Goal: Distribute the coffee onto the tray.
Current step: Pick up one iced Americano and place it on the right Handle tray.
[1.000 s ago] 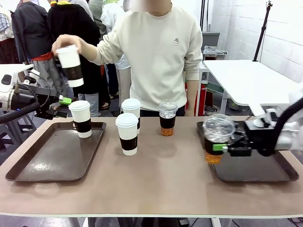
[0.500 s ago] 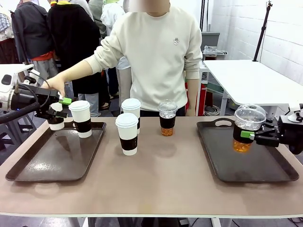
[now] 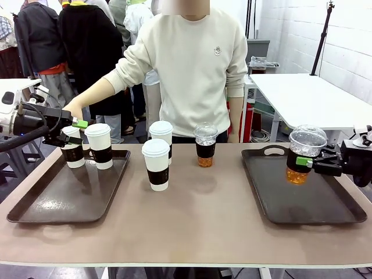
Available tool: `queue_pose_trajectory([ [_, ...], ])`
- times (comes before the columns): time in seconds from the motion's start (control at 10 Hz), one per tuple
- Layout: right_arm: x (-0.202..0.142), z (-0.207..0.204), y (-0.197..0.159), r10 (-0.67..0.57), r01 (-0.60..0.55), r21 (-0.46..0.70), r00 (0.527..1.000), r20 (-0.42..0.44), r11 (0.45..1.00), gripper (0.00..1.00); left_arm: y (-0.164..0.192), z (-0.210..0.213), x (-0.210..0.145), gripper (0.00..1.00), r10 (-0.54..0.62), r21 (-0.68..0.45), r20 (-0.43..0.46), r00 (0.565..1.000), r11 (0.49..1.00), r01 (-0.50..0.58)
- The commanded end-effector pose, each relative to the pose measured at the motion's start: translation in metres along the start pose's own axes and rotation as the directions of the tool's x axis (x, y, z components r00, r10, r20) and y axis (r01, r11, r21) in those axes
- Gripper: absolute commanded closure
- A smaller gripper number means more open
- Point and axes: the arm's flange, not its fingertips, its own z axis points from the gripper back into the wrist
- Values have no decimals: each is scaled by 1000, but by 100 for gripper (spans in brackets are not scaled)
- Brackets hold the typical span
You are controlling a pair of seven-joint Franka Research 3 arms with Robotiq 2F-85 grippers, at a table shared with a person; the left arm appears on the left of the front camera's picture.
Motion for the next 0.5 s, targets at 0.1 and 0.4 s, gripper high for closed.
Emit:
queue_pose_trajectory([
  [0.1,0,0,0,0,0,0,1000,0,1000,18,-2,1,-2,0,2,0,-1,1000,1000,-2],
  [0.4,9,-20,-49,67,-67,36,998,0,997,18,-2,1,-2,0,2,0,-1,1000,1000,-2],
])
